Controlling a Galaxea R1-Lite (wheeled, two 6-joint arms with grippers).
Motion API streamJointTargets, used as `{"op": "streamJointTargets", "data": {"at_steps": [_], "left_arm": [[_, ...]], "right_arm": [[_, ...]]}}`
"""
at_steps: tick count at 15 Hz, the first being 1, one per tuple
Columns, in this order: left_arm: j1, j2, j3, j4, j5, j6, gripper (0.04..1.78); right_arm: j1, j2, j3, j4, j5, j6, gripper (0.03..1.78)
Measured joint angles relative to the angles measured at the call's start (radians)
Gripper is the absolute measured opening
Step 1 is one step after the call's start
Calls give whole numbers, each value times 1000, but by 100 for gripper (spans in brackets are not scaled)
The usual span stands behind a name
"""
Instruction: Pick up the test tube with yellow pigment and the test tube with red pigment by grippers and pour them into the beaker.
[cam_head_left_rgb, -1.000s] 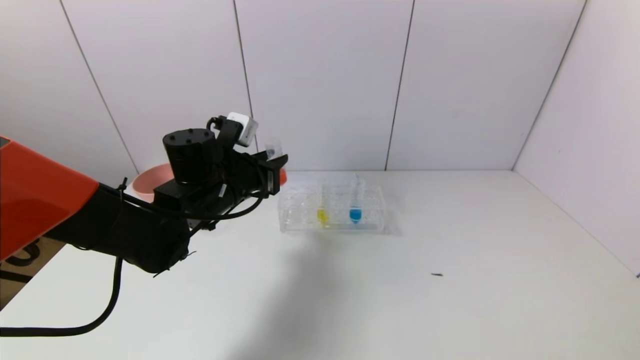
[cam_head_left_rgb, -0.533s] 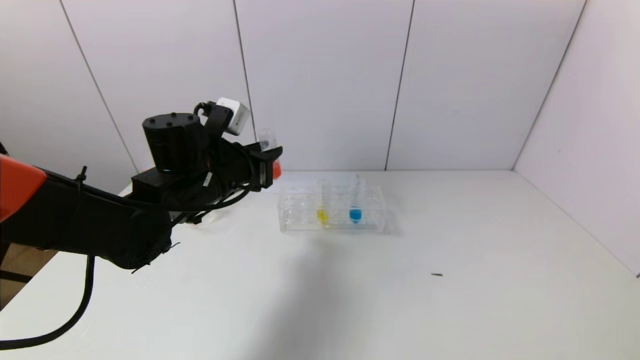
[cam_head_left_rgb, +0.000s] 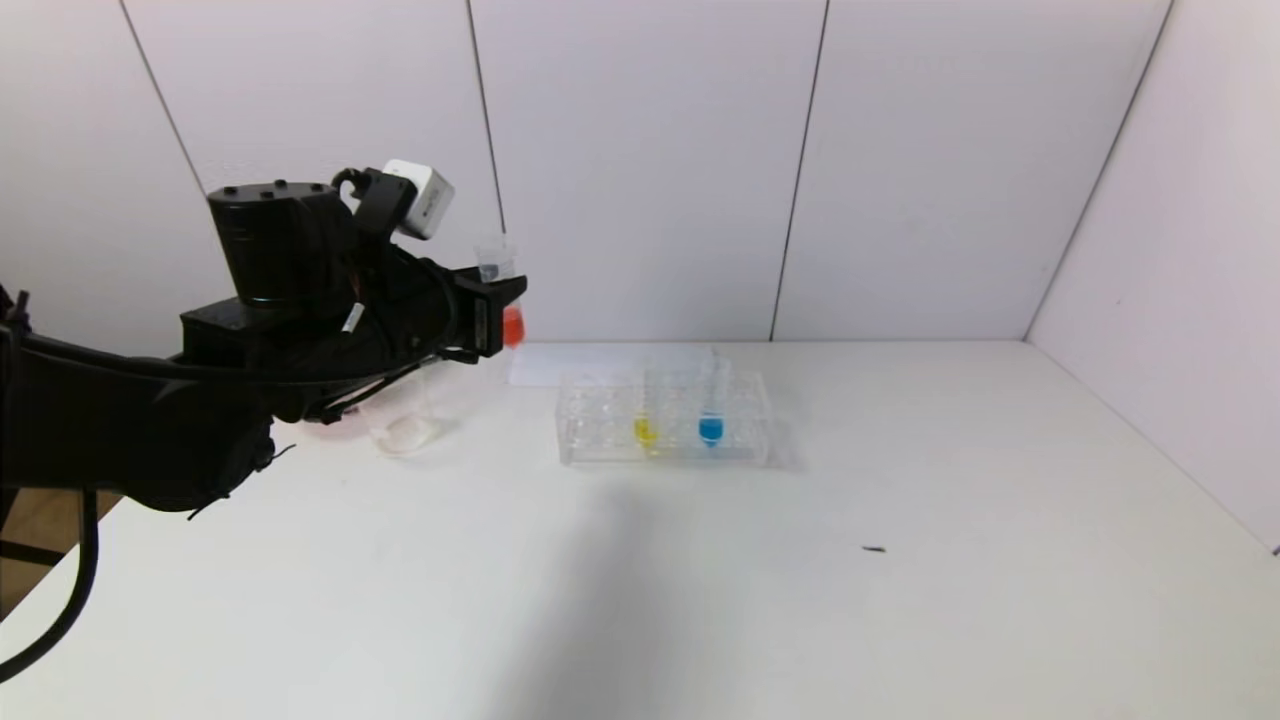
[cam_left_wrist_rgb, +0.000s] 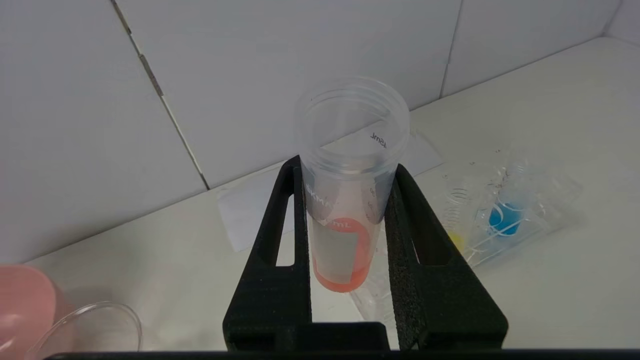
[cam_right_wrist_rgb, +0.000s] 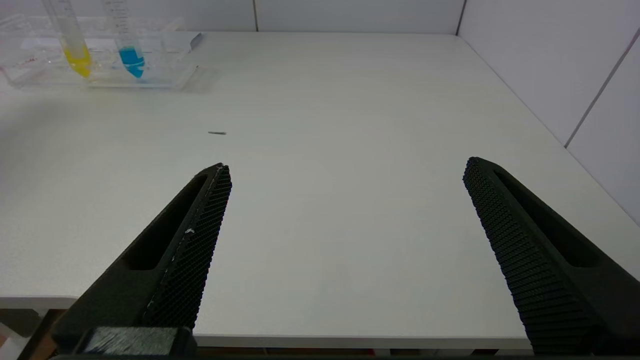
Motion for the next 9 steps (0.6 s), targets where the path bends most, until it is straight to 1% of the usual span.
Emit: {"op": "streamJointTargets", "data": {"at_steps": [4,9], "left_arm": [[39,-32,-12,56,-3,0,45],[107,-63,-21,114,-5,2,45]], "right_arm": [[0,0,0,0,0,0,170],[0,0,0,0,0,1,170]]}}
